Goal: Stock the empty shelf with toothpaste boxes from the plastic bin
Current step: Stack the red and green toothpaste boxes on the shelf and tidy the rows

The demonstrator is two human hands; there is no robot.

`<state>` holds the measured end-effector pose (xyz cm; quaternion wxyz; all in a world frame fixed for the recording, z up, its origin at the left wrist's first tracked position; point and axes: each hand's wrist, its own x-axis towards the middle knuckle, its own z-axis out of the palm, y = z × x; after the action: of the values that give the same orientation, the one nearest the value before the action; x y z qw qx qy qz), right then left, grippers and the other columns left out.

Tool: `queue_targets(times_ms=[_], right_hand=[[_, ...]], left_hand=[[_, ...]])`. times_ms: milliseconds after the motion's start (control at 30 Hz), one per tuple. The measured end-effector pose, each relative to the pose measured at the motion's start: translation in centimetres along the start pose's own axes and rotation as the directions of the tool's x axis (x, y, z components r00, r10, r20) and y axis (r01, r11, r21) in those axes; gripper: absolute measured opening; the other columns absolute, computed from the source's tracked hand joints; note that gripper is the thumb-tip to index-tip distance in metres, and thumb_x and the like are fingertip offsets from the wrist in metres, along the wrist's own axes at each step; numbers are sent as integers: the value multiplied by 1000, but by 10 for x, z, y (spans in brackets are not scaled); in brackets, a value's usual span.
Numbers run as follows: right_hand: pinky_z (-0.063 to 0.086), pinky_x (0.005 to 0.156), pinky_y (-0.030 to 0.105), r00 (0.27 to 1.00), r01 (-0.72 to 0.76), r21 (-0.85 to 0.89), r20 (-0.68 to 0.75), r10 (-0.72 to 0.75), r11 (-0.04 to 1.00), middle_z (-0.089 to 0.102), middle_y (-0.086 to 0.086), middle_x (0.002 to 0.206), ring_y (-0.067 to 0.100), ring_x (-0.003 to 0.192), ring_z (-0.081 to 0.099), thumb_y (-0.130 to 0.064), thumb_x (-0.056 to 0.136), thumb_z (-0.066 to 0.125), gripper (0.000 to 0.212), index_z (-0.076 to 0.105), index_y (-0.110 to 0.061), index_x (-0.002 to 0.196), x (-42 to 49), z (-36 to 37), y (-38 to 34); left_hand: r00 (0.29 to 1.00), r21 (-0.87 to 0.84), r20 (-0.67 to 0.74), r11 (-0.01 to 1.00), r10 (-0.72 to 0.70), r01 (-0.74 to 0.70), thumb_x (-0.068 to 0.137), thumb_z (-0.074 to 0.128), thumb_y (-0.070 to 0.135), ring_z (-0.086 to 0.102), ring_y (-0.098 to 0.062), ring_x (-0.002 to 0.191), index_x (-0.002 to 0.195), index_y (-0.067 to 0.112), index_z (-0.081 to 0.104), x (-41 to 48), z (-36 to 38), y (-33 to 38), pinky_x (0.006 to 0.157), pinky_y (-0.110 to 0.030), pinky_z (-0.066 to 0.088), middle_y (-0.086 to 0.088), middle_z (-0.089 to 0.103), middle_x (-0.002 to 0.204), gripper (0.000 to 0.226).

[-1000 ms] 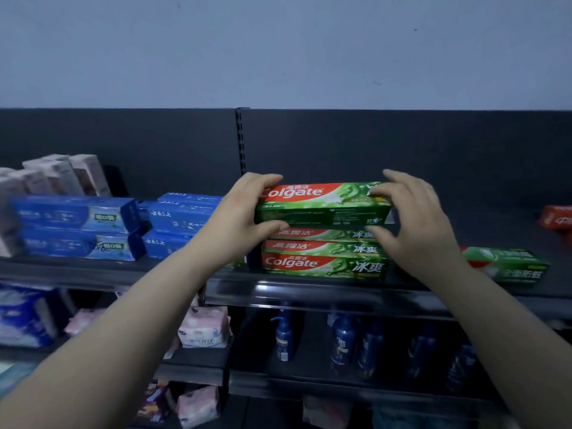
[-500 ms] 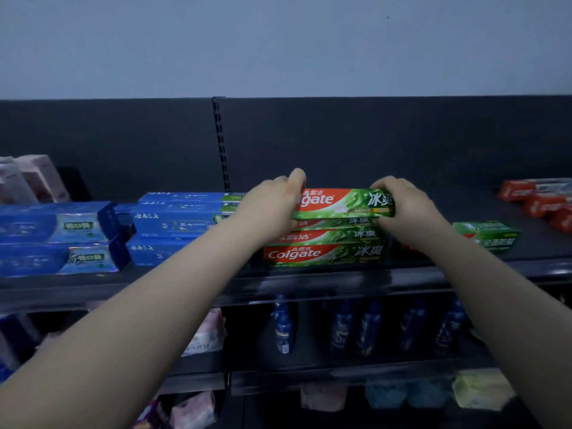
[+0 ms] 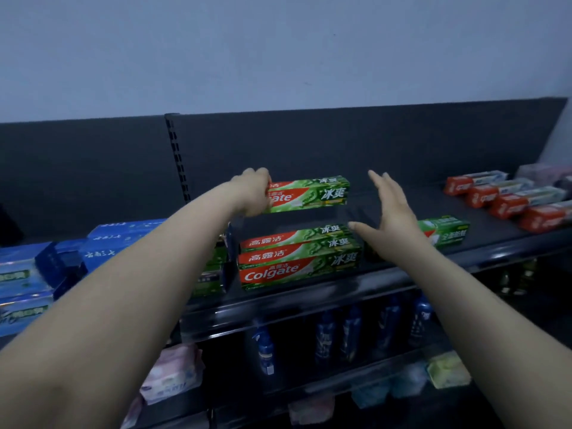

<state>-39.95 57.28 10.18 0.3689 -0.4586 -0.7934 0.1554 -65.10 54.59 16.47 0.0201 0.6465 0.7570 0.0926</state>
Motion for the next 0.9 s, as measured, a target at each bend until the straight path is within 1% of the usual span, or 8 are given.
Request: queue_targets(times_ms=[133,267,367,500,600,700,800,900], right_hand=[[21,114,33,999,10,-41,-34,-12,999,13,-7,158,11,145,12,-29,88,65,78,17,-32,149,-50,1,11],[18,111,25,998,-23,-45,-64,20,999,18,-10,156,-1,141,10,-27,89,64,74,21,-32,149,-88,-4,15],[19,112,23,998,-4,-54,-65,0,999,20,-14,155,-8,135,10,-28,91,62,71,20,-32,149,-108,-12,13],[23,113,27,993,-2,-58,-117,-5,998,25,-16,150,-3,137,17,-26,91,61,68,24,-30,148,-129,-28,7],[28,114,37,986,-30,-92,-167,14,995,29,-7,153,9,142,22,-24,90,62,68,27,-26,148,-157,-49,5],[26,115,41,974,-78,-158,-225,41,984,33,3,152,17,142,26,-22,88,64,68,30,-19,147,-200,-76,6],[23,116,42,955,-181,-241,-274,111,954,32,6,152,22,143,25,-21,87,65,70,30,-18,148,-261,-111,6],[22,117,45,925,-296,-320,-332,187,900,33,9,152,28,142,26,-26,87,62,68,31,-18,148,-341,-149,3]], left_hand=[[978,173,192,984,-77,43,90,56,24,53,-31,108,132,15,36,12,15,0,91,-45,48,-12,47,128,47],[947,230,320,970,2,-80,92,48,11,59,-28,104,129,11,50,3,21,13,85,-40,52,-8,57,125,37],[967,200,235,969,94,-143,92,43,11,58,-27,105,124,15,53,-7,25,28,91,-42,49,-5,58,124,33],[964,-1,9,964,265,-265,96,41,16,50,-29,117,128,20,46,-40,37,66,102,-44,38,-6,53,131,32],[875,-127,-164,870,455,-476,97,45,19,45,-28,127,138,18,42,-85,54,110,105,-41,35,-8,48,140,41],[752,-187,-299,737,587,-650,93,50,19,37,-23,135,144,16,37,-136,81,149,111,-40,28,-6,42,146,52],[663,-223,-321,627,676,-747,92,50,28,32,-22,139,147,18,30,-190,108,189,113,-45,25,-5,39,149,60],[595,-286,-308,524,742,-802,93,50,30,31,-21,137,148,18,27,-254,127,240,114,-39,24,-5,37,149,61]])
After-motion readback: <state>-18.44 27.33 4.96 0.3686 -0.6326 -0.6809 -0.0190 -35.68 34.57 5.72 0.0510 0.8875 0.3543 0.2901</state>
